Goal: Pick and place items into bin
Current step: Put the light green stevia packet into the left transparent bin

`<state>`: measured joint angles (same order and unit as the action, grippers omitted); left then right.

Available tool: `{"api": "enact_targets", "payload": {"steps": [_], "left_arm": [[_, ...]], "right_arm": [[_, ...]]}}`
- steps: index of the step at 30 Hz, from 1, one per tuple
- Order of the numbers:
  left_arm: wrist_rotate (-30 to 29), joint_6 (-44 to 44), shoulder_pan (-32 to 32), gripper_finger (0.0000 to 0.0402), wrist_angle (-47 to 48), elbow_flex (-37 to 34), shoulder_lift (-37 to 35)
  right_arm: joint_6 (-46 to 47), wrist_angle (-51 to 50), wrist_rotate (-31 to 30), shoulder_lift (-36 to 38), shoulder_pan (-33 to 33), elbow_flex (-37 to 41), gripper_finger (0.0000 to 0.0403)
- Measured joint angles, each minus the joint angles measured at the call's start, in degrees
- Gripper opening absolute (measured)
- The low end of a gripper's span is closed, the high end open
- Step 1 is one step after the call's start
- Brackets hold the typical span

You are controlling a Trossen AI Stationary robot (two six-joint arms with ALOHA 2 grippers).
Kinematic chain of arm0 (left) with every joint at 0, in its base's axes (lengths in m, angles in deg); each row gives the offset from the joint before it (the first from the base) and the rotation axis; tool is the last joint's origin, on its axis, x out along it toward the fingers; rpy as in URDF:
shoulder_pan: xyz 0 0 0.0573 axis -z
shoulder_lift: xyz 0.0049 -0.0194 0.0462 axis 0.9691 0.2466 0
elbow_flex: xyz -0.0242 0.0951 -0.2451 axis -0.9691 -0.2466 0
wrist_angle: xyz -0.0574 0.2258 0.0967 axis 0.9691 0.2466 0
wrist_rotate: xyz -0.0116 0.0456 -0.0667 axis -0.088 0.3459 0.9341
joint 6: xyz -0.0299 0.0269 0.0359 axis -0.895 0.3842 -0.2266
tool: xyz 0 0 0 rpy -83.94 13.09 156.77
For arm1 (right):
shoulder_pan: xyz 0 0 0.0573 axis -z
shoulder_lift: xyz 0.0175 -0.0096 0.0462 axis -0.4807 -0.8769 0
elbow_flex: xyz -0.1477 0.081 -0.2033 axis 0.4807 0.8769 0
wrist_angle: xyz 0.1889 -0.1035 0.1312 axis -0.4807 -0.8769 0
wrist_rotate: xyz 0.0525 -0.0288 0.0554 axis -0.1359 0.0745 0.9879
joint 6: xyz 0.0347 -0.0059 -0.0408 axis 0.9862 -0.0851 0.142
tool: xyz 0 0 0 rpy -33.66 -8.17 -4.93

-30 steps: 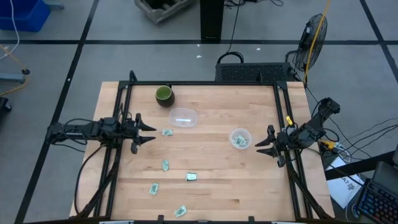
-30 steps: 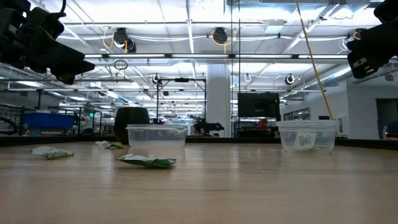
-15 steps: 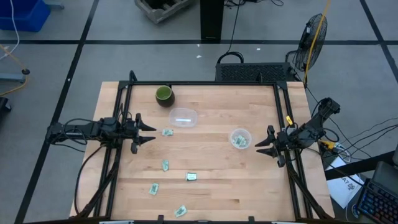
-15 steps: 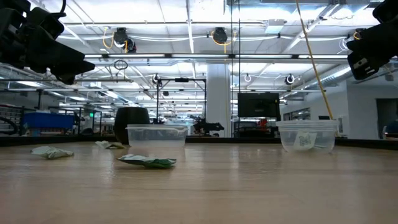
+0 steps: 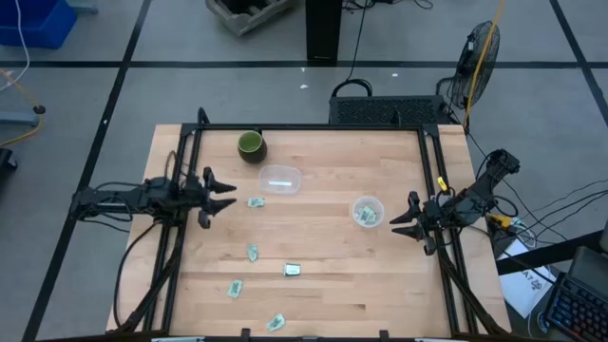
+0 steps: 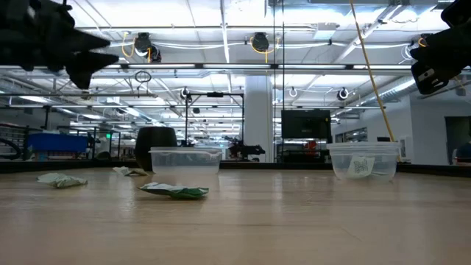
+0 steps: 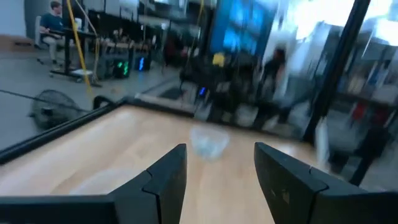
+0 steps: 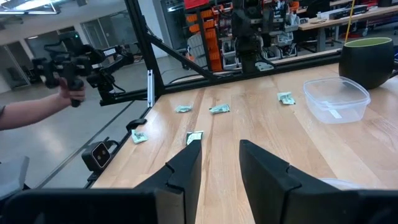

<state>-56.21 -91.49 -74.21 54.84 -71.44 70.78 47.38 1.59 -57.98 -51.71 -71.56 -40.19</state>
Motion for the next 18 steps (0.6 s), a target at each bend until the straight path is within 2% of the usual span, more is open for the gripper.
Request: {"api": "enact_targets", "payload": {"steps": [2,7,10,13,15,18], "left_arm": [[-0.2,-5.4,0.0,0.0191,-4.4,0.0,0.0],[-6.2,-13.5,0.0,0.0191,-12.1,0.0,0.0],[-11.5,-13.1,0.0,0.0191,-15.7,0.1,0.1],[-17.2,-14.1,0.0,0.0191,-15.3,0.1,0.2],[-17.9,-16.5,0.0,0.0191,-14.4,0.1,0.6],[-14.3,-20.5,0.0,0.0191,-13.1,0.1,2.2]], "right_arm": [[0.0,0.0,0.0,0.0,0.0,0.0,0.0100],[0.0,0.0,0.0,0.0,0.0,0.0,0.0100],[0.0,0.0,0.0,0.0,0.0,0.0,0.0100],[0.0,0.0,0.0,0.0,0.0,0.0,0.0100],[0.0,0.0,0.0,0.0,0.0,0.0,0.0100],[0.0,0.0,0.0,0.0,0.0,0.0,0.0100]]}}
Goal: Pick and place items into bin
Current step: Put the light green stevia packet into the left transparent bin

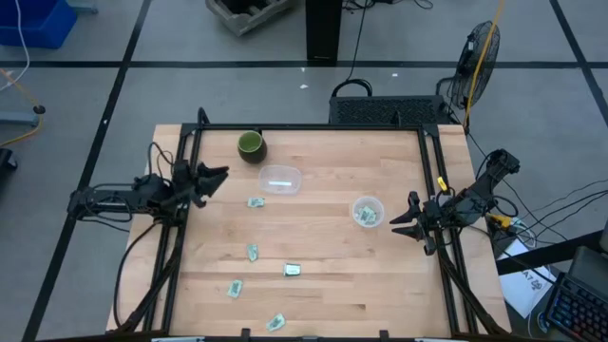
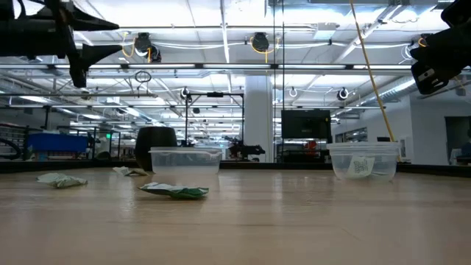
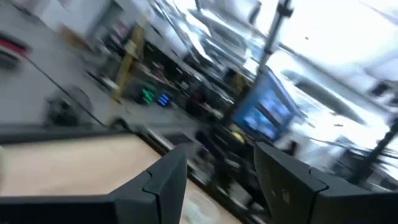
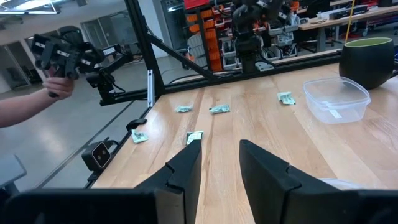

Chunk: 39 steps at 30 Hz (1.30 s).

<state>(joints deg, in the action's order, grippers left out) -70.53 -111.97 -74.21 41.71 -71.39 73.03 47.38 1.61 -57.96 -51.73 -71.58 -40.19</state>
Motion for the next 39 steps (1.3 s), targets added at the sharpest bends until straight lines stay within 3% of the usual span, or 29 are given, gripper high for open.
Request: {"api": "enact_targets", "payload": {"steps": [3,7,11,15,19,23,26,33,39], "left_arm": [[6.6,-3.6,0.4,0.0190,-3.7,0.0,3.0],[13.7,-2.4,4.5,0.0178,-15.8,0.0,11.0],[12.5,3.6,10.0,0.0155,-25.0,0.0,21.5],[4.2,5.3,13.5,0.0133,-23.2,0.0,31.6],[-3.1,0.8,15.0,0.0119,-15.0,1.2,41.2],[-4.1,-1.7,16.2,0.0110,-4.7,8.1,50.1],[-4.1,2.1,17.0,0.0104,3.1,16.1,55.3],[-5.9,5.4,17.7,0.0093,41.2,35.9,62.9],[-6.6,8.2,17.3,0.0093,41.8,37.6,66.6]], "right_arm": [[0.0,0.0,0.0,0.0,0.0,0.0,0.0100],[0.0,0.0,0.0,0.0,0.0,0.0,0.0100],[0.0,0.0,0.0,0.0,0.0,0.0,0.0100],[0.0,0.0,0.0,0.0,0.0,0.0,0.0100],[0.0,0.0,0.0,0.0,0.0,0.0,0.0100],[0.0,0.0,0.0,0.0,0.0,0.0,0.0100],[0.0,0.0,0.0,0.0,0.0,0.0,0.0100],[0.0,0.0,0.0,0.0,0.0,0.0,0.0100],[0.0,0.0,0.0,0.0,0.0,0.0,0.0100]]}}
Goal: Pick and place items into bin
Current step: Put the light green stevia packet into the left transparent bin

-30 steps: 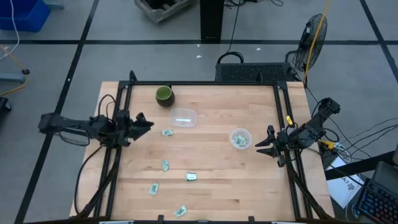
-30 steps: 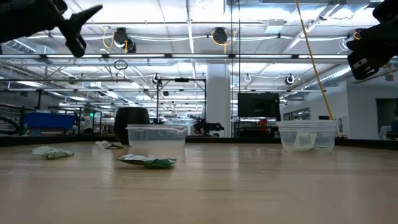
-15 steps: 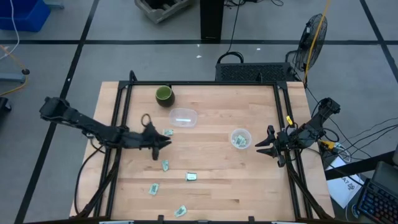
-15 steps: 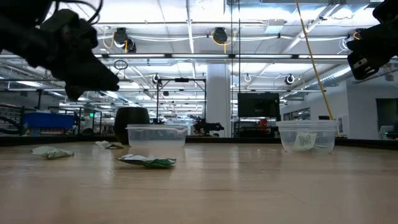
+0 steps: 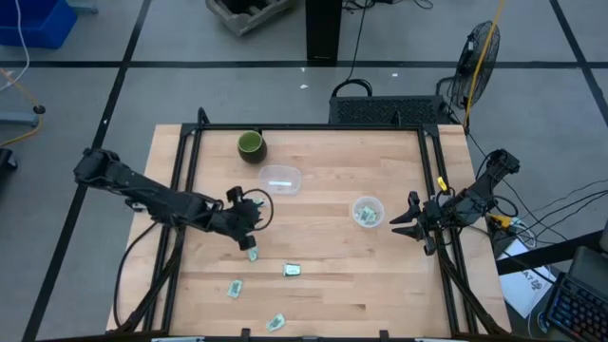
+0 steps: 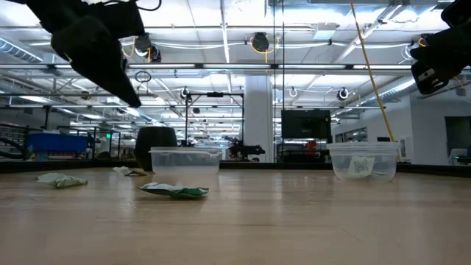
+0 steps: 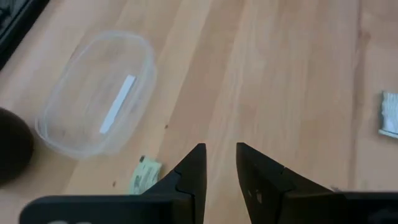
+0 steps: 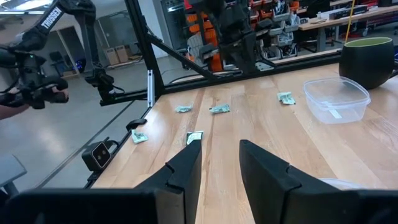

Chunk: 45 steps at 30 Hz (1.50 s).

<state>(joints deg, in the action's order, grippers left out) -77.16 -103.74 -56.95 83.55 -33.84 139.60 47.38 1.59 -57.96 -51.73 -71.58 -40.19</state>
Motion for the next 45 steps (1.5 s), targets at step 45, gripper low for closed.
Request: {"api": "enact_targets", "payload": {"steps": [45], "left_arm": [[-1.8,11.7,-9.4,0.0093,0.6,0.0,17.2]], "right_arm": [[0.0,0.0,0.0,0.0,0.0,0.0,0.0100]]}}
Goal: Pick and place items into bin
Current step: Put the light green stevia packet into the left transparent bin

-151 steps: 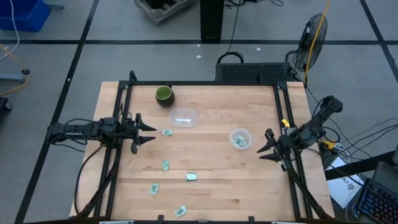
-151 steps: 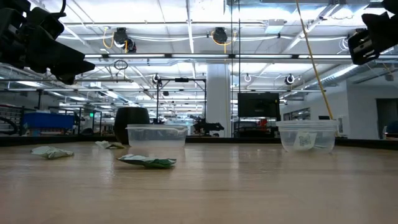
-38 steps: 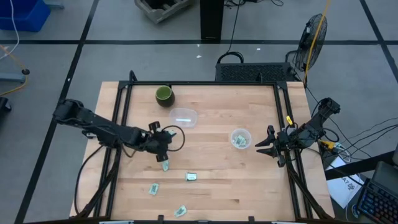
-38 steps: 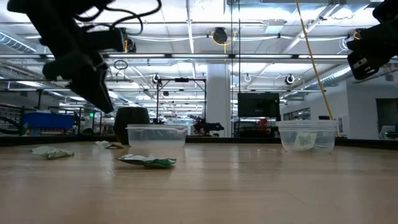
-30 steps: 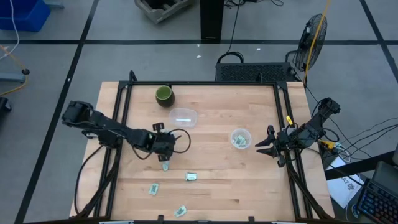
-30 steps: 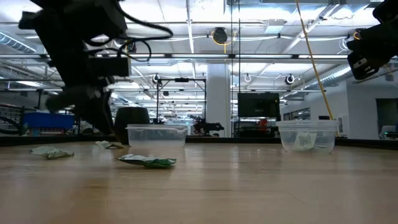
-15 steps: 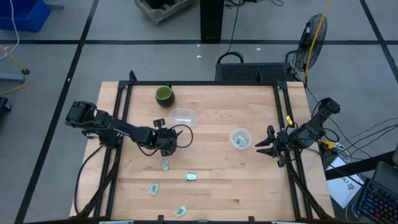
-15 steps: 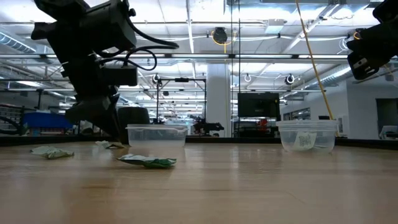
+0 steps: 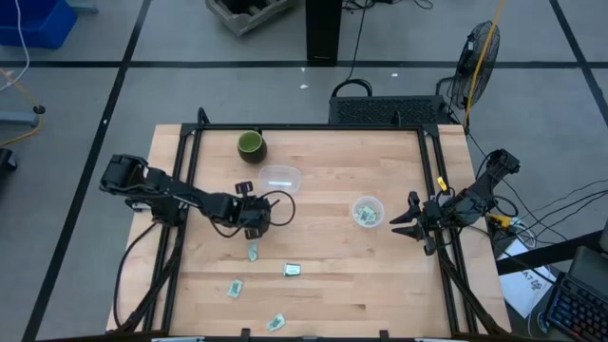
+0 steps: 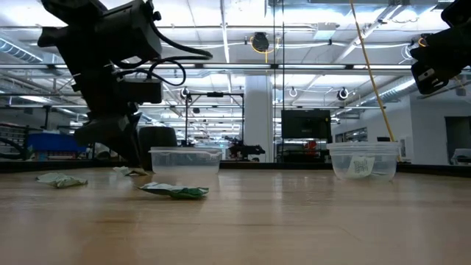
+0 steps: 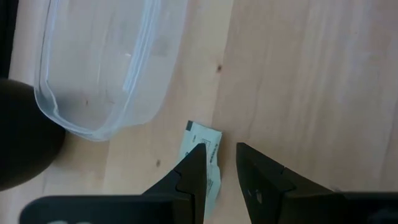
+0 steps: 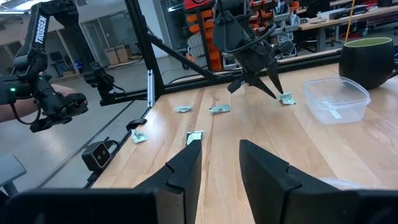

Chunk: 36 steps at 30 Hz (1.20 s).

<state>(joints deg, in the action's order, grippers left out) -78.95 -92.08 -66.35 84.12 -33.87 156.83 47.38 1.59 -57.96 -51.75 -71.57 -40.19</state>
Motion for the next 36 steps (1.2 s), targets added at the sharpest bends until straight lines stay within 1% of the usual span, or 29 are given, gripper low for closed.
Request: {"api": "enact_targets", "payload": {"steps": [7,13,17,20,25,28,33,36], "left_arm": [[1.1,1.9,-0.5,0.0093,-0.1,0.0,0.0],[3.2,2.6,-1.1,0.0093,-0.6,-0.1,3.3],[2.6,2.2,-1.0,0.0093,-0.8,0.2,5.1],[2.4,1.3,-0.7,0.0093,-0.7,0.2,5.1],[1.6,0.1,0.8,0.0093,0.2,-0.1,3.6],[1.4,1.5,2.0,0.0093,0.5,-0.2,2.4],[-3.0,2.3,2.4,0.0093,0.4,-0.1,2.4],[-2.7,2.2,1.5,0.0093,0.0,-0.1,2.5]], "right_arm": [[0.0,0.0,0.0,0.0,0.0,0.0,0.0100],[0.0,0.0,0.0,0.0,0.0,0.0,0.0100],[0.0,0.0,0.0,0.0,0.0,0.0,0.0100],[0.0,0.0,0.0,0.0,0.0,0.0,0.0100],[0.0,0.0,0.0,0.0,0.0,0.0,0.0100],[0.0,0.0,0.0,0.0,0.0,0.0,0.0100],[0.0,0.0,0.0,0.0,0.0,0.0,0.0100],[0.0,0.0,0.0,0.0,0.0,0.0,0.0100]]}}
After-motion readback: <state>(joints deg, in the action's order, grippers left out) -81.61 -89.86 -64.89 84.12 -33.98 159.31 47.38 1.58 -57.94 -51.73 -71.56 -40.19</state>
